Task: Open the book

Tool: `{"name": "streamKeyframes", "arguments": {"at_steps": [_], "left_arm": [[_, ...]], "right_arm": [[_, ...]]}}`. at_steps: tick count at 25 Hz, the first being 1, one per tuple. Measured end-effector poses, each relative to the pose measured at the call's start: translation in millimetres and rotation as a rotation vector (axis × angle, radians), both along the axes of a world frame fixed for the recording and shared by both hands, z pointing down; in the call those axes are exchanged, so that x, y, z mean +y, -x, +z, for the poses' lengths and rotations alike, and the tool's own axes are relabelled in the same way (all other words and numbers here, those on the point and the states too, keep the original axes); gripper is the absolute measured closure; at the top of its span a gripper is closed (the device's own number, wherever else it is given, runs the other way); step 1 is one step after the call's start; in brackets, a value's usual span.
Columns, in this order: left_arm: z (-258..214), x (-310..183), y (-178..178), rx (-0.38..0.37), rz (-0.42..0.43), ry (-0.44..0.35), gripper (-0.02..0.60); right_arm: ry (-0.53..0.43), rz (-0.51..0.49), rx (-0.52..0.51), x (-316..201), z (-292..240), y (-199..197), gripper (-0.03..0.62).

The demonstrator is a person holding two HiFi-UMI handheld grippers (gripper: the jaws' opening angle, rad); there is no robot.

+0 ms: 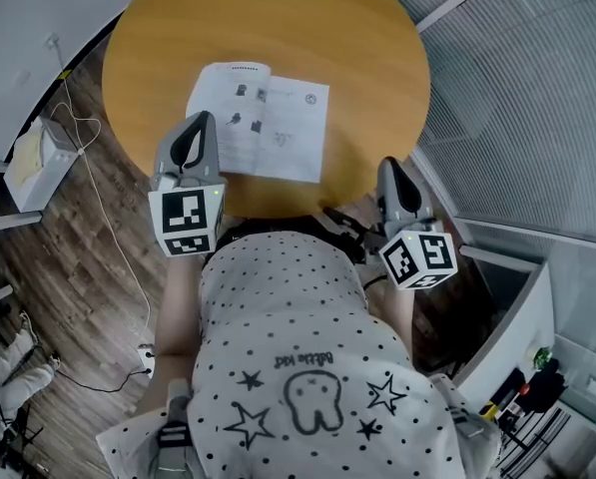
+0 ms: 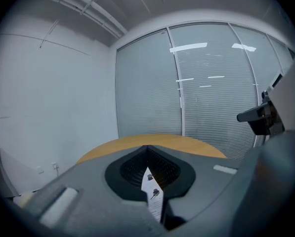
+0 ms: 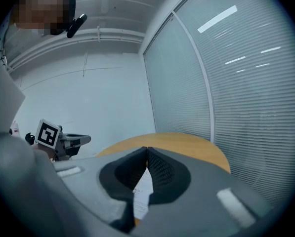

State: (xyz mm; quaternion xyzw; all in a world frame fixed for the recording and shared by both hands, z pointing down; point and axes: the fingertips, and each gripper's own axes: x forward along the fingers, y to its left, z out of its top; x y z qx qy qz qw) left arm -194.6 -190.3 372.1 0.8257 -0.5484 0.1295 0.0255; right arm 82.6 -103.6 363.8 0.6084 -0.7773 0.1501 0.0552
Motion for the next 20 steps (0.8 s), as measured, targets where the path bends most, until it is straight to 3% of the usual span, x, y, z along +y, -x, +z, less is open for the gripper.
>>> {"name": "streamKeyframes", "arguments": {"at_steps": [13,20], "left_arm": [[-66,22,-36,0.078,0.11,-0.129,0.572],[-73,37,-64,0.11,0.185,-0.121,0.572]], "right_arm": [[0.007,0.003,-0.016,-3,1,3,0.589],[0.005,0.001,-0.033,-2,-5,4,0.589]]}}
